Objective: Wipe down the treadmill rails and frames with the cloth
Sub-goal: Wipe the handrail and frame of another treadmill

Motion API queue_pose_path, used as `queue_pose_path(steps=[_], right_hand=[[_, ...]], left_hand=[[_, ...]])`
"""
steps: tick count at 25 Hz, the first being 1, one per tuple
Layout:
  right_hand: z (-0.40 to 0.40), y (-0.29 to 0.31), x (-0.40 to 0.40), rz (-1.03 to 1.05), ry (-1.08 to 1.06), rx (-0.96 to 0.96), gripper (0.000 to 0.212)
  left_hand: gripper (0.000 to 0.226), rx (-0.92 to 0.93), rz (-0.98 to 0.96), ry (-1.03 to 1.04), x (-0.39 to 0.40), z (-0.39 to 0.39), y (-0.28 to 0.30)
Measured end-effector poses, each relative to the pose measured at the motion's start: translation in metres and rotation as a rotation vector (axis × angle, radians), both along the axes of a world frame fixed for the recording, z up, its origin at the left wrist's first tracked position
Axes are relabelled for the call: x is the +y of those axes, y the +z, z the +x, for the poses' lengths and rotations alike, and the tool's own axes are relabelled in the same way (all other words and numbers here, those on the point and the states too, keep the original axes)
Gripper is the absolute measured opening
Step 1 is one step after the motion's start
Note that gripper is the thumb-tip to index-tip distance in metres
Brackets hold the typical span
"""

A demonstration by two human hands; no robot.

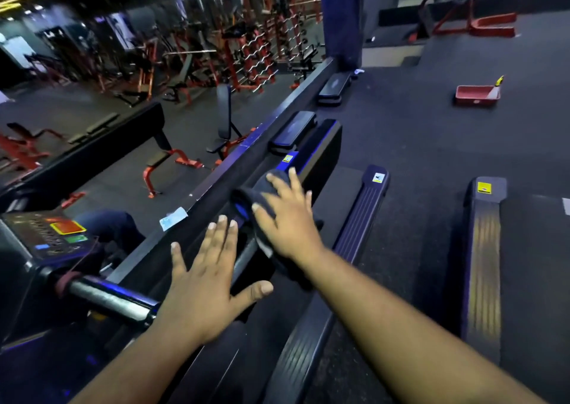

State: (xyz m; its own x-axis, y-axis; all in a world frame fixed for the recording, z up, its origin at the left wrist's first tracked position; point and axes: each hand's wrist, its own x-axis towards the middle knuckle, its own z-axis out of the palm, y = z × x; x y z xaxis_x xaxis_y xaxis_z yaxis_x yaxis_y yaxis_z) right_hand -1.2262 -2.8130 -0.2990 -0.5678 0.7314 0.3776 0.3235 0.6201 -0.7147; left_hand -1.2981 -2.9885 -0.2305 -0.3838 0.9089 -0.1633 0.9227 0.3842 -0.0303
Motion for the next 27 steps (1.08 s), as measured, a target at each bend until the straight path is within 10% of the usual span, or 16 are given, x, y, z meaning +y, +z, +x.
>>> queue_pose_path(steps=[6,16,27], right_hand=[[-0.004,0.010,0.126,-0.147,-0.111,-0.078,0.040],[-0.013,-0.006,0.074,-0.780,-0.311,0.478,0.063],[0.022,-0.011,-0.160,-0.151,0.110,0.074,0.051]], left_hand=[[0.119,-0.031,0.013,0.004,0.003,-0.003,-0.003],[0.117,-0.083,0.088,-0.006,0.005,-0.004,-0.007],[0.124,0.035,0.106,0.115,-0.103,0.014,-0.003]])
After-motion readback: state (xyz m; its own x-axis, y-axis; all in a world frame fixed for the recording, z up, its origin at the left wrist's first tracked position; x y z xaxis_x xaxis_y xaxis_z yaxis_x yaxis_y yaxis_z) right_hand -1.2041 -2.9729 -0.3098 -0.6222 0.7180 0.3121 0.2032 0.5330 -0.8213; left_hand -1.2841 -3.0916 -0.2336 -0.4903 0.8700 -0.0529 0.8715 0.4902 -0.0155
